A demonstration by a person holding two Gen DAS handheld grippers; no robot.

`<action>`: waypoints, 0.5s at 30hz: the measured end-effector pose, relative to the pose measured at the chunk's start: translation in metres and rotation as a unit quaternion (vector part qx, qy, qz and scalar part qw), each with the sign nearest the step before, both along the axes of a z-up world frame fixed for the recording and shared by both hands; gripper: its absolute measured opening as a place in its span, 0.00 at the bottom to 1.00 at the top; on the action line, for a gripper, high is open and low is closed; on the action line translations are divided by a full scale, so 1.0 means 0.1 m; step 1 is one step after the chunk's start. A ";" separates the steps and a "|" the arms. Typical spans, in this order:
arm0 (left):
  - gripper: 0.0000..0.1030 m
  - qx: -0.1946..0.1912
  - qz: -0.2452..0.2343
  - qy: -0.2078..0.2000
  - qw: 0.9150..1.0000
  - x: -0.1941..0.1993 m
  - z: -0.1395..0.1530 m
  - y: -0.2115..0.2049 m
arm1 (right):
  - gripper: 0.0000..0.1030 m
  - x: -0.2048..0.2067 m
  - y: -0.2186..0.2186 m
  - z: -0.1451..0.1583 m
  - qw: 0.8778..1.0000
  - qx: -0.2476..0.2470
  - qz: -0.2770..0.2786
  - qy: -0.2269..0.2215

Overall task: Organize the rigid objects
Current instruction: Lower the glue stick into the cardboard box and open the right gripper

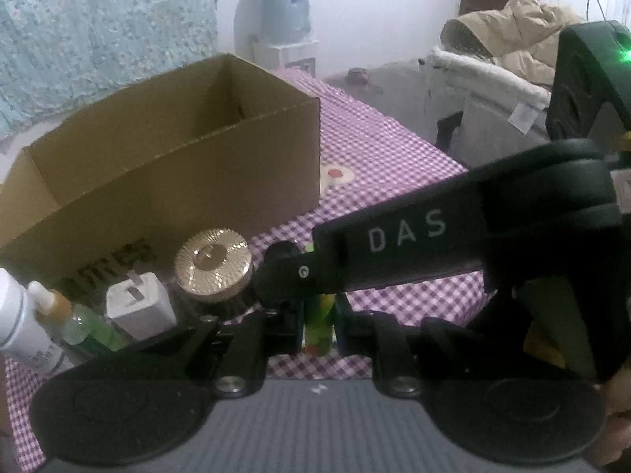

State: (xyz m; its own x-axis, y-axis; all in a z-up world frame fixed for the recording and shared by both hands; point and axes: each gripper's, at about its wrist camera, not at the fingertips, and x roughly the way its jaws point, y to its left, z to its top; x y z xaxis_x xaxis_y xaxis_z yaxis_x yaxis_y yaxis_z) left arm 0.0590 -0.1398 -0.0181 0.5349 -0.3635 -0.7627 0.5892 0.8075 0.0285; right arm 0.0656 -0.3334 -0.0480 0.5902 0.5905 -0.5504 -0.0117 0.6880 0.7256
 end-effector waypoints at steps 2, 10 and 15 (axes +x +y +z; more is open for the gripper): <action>0.16 -0.002 0.003 -0.002 1.000 0.00 0.02 0.03 | 0.22 0.00 0.02 0.04 1.000 -0.003 -0.001 -0.003; 0.16 -0.023 0.025 -0.057 0.998 0.02 0.48 0.26 | 0.22 0.18 0.27 0.60 0.997 -0.024 0.032 -0.067; 0.16 -0.020 0.063 -0.096 0.993 0.29 0.97 0.52 | 0.22 0.65 0.57 1.07 0.989 -0.026 0.088 -0.117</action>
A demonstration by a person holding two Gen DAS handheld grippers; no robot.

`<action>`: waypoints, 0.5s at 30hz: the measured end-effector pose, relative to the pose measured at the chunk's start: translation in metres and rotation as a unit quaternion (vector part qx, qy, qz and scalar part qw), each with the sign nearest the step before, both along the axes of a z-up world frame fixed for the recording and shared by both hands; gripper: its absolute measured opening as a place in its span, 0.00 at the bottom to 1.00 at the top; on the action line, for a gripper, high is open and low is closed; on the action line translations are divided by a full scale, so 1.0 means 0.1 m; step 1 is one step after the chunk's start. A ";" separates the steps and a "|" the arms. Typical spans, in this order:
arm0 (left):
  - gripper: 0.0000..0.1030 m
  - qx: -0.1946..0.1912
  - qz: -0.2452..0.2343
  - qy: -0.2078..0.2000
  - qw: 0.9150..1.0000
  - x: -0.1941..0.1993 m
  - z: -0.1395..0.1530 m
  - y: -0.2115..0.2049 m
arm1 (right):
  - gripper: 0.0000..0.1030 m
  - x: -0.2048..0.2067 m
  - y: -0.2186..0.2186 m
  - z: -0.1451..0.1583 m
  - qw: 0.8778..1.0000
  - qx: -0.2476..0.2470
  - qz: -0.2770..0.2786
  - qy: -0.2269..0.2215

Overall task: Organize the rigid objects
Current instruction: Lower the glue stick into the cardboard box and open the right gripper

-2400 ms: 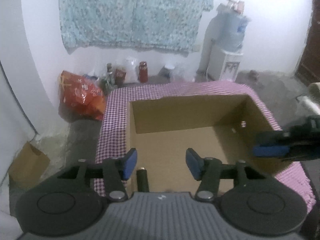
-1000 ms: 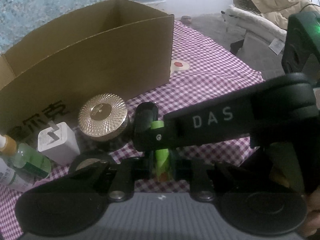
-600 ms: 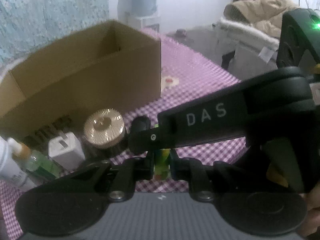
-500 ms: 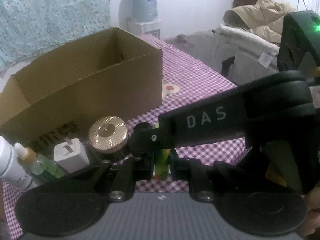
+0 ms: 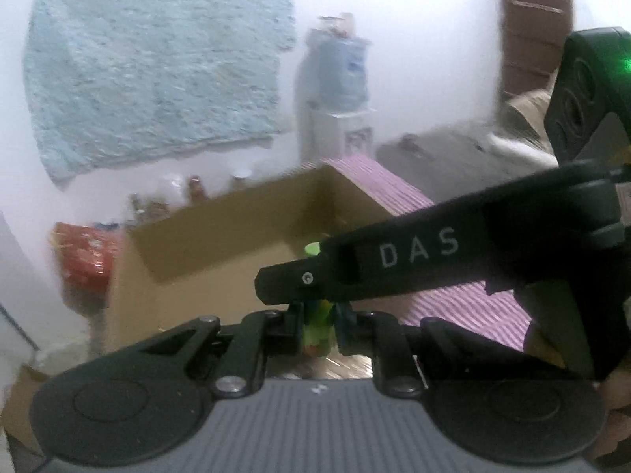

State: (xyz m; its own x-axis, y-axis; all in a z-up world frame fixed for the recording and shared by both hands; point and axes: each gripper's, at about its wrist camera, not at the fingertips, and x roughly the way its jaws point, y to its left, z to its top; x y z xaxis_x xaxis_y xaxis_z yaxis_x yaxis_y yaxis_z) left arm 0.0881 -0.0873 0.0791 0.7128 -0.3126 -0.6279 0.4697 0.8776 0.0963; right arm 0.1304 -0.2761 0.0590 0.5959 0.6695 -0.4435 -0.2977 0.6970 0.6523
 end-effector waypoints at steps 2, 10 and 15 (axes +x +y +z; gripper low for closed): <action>0.16 0.000 0.019 0.004 1.000 0.20 0.13 0.11 | 0.22 0.29 0.16 0.12 1.000 0.000 0.024 -0.001; 0.16 -0.001 0.084 0.105 0.991 1.32 0.07 0.50 | 0.21 1.62 0.67 -0.15 0.991 0.015 0.071 0.111; 0.16 0.032 0.110 0.148 0.982 1.80 -0.21 0.61 | 0.21 2.11 0.95 -0.48 0.983 0.002 0.071 0.167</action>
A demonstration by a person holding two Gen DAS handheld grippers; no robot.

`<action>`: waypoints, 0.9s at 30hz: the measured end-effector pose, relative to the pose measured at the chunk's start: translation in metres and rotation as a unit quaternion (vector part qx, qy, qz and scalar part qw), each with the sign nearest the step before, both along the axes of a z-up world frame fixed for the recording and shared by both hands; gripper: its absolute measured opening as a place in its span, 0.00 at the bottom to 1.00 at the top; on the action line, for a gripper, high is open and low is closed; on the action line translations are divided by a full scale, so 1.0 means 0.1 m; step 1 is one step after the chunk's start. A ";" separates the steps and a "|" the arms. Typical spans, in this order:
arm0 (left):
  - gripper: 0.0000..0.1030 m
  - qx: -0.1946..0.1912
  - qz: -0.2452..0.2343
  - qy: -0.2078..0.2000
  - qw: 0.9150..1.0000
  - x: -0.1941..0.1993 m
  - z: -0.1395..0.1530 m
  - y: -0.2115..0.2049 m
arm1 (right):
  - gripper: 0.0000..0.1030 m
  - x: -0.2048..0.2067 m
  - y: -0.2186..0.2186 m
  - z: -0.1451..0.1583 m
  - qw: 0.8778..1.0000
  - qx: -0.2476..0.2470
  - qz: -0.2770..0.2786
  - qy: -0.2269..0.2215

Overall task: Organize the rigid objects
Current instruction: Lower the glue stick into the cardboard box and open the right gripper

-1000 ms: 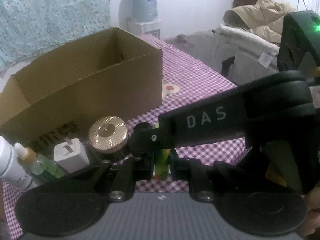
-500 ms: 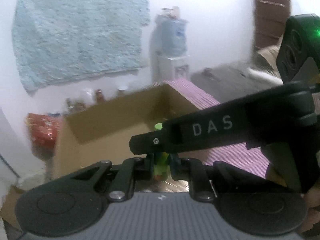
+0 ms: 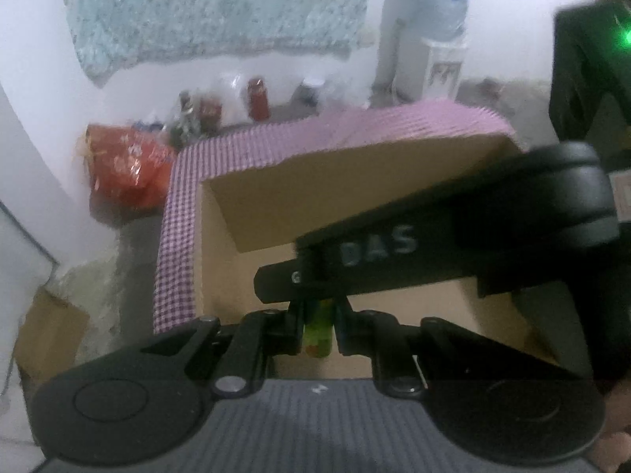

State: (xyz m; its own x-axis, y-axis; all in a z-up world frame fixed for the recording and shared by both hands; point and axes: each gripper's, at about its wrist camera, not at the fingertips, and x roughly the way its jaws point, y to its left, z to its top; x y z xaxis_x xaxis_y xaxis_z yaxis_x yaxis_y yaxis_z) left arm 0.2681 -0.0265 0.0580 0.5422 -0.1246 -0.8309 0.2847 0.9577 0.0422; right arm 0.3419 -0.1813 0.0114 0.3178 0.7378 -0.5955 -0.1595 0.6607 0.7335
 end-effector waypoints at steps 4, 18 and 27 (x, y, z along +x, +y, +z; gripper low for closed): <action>0.18 0.032 0.013 0.020 0.999 0.20 -0.21 0.03 | 0.21 0.22 0.16 -0.31 0.999 0.001 0.001 0.051; 0.45 0.039 0.031 -0.024 0.998 0.18 -0.05 0.10 | 0.49 0.38 0.13 -0.52 0.997 0.015 -0.032 0.070; 0.53 -0.004 0.025 -0.095 0.995 -0.25 0.39 0.22 | 0.49 -0.11 -0.55 -0.03 0.995 0.065 -0.071 0.021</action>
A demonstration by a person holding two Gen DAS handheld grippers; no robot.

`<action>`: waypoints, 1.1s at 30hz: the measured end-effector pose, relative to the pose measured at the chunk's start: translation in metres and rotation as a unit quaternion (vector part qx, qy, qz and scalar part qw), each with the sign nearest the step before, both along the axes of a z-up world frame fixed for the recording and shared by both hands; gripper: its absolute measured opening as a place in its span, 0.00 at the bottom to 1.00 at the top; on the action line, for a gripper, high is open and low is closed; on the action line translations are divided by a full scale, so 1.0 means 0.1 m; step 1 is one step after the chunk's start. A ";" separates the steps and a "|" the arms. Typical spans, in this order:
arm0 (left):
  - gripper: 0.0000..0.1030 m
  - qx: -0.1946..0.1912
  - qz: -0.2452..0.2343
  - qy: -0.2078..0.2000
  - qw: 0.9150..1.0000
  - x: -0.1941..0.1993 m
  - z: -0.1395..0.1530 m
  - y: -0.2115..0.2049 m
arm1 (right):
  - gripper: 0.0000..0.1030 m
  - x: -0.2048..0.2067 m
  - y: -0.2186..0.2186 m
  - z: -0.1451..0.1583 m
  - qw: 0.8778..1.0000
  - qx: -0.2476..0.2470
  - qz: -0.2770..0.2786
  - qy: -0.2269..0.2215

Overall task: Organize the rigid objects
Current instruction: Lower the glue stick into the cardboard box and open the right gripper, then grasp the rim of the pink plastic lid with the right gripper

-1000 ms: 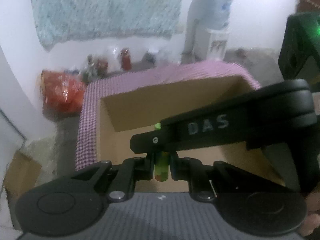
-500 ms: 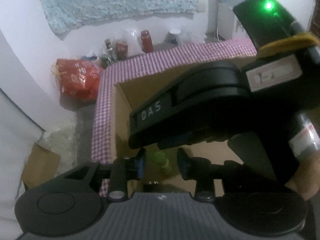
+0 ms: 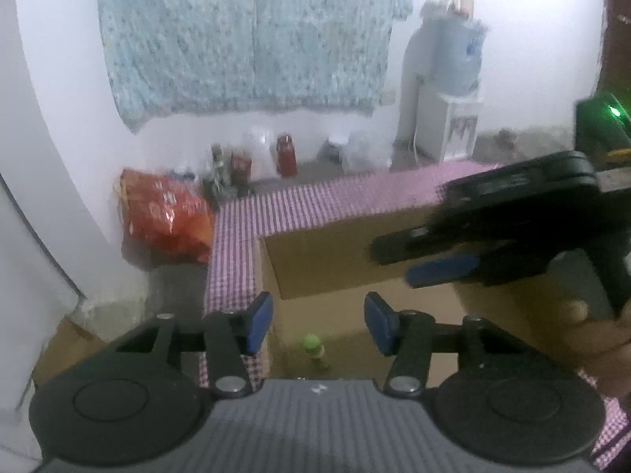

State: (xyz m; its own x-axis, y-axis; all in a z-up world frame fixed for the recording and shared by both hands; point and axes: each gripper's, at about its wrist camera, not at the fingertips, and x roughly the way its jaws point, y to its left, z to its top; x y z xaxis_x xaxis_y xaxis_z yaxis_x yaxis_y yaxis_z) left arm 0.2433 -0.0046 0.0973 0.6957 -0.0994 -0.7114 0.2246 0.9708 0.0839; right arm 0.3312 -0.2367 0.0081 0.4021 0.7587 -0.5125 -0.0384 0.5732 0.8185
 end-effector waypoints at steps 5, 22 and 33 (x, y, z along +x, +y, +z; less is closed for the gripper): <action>0.61 -0.029 -0.015 -0.044 0.998 -0.43 0.33 0.13 | 0.50 -0.51 -0.45 0.38 0.998 0.037 -0.015 -0.046; 0.83 -0.060 -0.028 -0.006 0.998 -1.86 -0.38 0.33 | 0.60 -2.69 -0.73 -0.27 0.997 0.022 -0.032 -0.067; 0.84 -0.023 -0.044 0.072 0.996 -2.04 -1.14 0.12 | 0.56 -2.86 0.00 -0.65 0.997 -0.063 0.041 -0.007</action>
